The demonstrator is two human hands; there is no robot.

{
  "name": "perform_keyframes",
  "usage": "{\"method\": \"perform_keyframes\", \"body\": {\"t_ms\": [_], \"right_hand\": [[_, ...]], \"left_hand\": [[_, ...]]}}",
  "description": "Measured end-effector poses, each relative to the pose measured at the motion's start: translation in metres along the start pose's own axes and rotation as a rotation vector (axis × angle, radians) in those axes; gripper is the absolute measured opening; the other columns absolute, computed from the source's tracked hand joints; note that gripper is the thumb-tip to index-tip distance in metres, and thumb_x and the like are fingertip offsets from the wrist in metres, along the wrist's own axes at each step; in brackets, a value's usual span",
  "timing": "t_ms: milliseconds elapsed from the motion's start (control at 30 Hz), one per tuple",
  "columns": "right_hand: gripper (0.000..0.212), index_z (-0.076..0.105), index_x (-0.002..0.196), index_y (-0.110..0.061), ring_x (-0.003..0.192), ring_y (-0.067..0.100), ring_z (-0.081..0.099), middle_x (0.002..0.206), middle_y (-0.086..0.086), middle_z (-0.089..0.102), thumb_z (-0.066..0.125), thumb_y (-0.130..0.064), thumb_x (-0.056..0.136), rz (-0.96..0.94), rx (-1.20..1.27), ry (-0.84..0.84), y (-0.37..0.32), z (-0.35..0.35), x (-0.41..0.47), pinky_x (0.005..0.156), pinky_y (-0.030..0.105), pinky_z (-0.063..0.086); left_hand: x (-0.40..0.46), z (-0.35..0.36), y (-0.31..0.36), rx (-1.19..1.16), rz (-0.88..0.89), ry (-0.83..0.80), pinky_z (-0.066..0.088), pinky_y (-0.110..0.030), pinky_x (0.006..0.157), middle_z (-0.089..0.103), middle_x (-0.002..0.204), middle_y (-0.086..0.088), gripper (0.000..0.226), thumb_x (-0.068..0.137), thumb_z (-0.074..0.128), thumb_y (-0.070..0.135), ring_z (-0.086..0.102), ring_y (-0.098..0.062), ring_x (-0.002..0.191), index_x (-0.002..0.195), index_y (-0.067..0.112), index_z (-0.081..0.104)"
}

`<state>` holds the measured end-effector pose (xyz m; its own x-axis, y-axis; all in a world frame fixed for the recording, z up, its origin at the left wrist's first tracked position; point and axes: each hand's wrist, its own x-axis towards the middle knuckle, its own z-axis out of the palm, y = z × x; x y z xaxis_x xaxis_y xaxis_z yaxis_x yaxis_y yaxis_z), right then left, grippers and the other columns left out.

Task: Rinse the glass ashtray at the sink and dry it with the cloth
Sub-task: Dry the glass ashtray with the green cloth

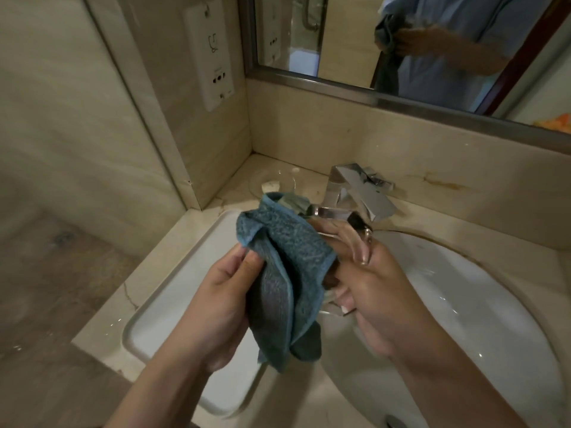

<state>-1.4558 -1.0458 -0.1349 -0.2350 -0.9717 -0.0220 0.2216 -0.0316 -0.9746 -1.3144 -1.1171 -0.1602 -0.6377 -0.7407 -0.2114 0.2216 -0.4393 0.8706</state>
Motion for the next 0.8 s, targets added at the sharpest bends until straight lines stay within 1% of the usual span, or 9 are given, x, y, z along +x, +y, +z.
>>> {"method": "perform_keyframes", "body": {"t_ms": [100, 200, 267, 333, 467, 567, 667, 733, 800], "right_hand": [[0.045, 0.069, 0.088, -0.025, 0.067, -0.01, 0.065, 0.081, -0.016, 0.074, 0.044, 0.012, 0.087, -0.022, -0.062, -0.052, -0.002, -0.007, 0.0, 0.049, 0.001, 0.043], [0.032, 0.074, 0.086, -0.025, 0.079, -0.003, 0.068, 0.083, -0.013, 0.075, 0.054, 0.001, 0.084, -0.081, -0.001, -0.082, -0.004, -0.012, -0.002, 0.061, 0.006, 0.049], [0.033, 0.075, 0.087, -0.029, 0.09, 0.0, 0.067, 0.089, -0.013, 0.074, 0.055, -0.004, 0.08, -0.135, 0.022, -0.053, -0.002, -0.01, -0.003, 0.07, 0.009, 0.05], [0.037, 0.075, 0.088, -0.025, 0.088, -0.004, 0.066, 0.088, -0.016, 0.074, 0.051, 0.001, 0.079, -0.185, 0.014, -0.053, 0.0, -0.008, -0.004, 0.069, 0.007, 0.048], [0.041, 0.069, 0.093, -0.016, 0.065, -0.012, 0.063, 0.069, -0.021, 0.07, 0.042, 0.014, 0.084, -0.17, -0.015, -0.114, 0.001, -0.008, -0.005, 0.055, -0.001, 0.043], [0.043, 0.075, 0.09, -0.023, 0.09, 0.0, 0.067, 0.088, -0.014, 0.074, 0.045, 0.006, 0.08, -0.162, 0.001, -0.086, 0.0, -0.008, -0.003, 0.072, 0.009, 0.049], [0.046, 0.074, 0.09, -0.033, 0.093, 0.022, 0.063, 0.093, -0.013, 0.074, 0.044, 0.002, 0.078, -0.126, 0.053, -0.011, 0.005, -0.006, -0.002, 0.079, 0.027, 0.045], [0.043, 0.073, 0.091, -0.032, 0.092, 0.032, 0.051, 0.097, -0.01, 0.074, 0.047, -0.001, 0.078, -0.086, 0.123, 0.036, 0.009, -0.004, -0.001, 0.079, 0.038, 0.031], [0.037, 0.072, 0.095, -0.025, 0.09, 0.03, 0.061, 0.097, -0.004, 0.074, 0.05, -0.001, 0.077, -0.079, 0.222, 0.053, 0.013, 0.0, 0.002, 0.074, 0.037, 0.048]], "left_hand": [[-0.001, -0.002, 0.007, 0.15, 0.044, 0.002, 0.056, -0.019, 0.061, 0.076, 0.082, 0.003, 0.026, 0.071, 0.051, 0.032, 0.072, -0.011, 0.078, 0.078, 0.03, 0.076], [-0.003, -0.006, 0.018, 0.175, 0.049, -0.157, 0.055, -0.019, 0.064, 0.076, 0.087, 0.003, 0.018, 0.073, 0.066, 0.04, 0.072, -0.011, 0.082, 0.085, 0.029, 0.076], [-0.006, -0.008, 0.019, 0.085, 0.039, -0.211, 0.056, -0.021, 0.067, 0.076, 0.09, 0.001, 0.03, 0.065, 0.077, 0.041, 0.072, -0.014, 0.085, 0.09, 0.025, 0.075], [-0.006, -0.007, 0.013, 0.02, 0.007, -0.169, 0.056, -0.023, 0.067, 0.076, 0.09, -0.002, 0.028, 0.064, 0.079, 0.035, 0.072, -0.015, 0.084, 0.088, 0.022, 0.076], [-0.006, -0.002, 0.004, -0.03, -0.046, -0.053, 0.058, -0.025, 0.063, 0.076, 0.086, -0.005, 0.023, 0.069, 0.058, 0.021, 0.072, -0.018, 0.08, 0.081, 0.02, 0.077], [-0.007, -0.004, 0.01, -0.124, -0.103, -0.084, 0.059, -0.029, 0.063, 0.076, 0.085, -0.006, 0.022, 0.056, 0.076, 0.015, 0.073, -0.019, 0.078, 0.078, 0.018, 0.078], [-0.008, -0.008, 0.009, -0.299, -0.171, -0.114, 0.06, -0.037, 0.07, 0.074, 0.093, -0.012, 0.057, 0.031, 0.093, 0.025, 0.072, -0.025, 0.081, 0.085, 0.013, 0.077], [-0.009, -0.004, 0.006, -0.309, -0.122, -0.111, 0.06, -0.038, 0.073, 0.074, 0.096, -0.012, 0.056, 0.039, 0.092, 0.032, 0.072, -0.024, 0.085, 0.089, 0.015, 0.076], [-0.009, 0.005, 0.003, -0.302, -0.057, -0.087, 0.06, -0.034, 0.071, 0.074, 0.099, -0.01, 0.039, 0.062, 0.08, 0.034, 0.071, -0.022, 0.088, 0.095, 0.016, 0.074]]}}
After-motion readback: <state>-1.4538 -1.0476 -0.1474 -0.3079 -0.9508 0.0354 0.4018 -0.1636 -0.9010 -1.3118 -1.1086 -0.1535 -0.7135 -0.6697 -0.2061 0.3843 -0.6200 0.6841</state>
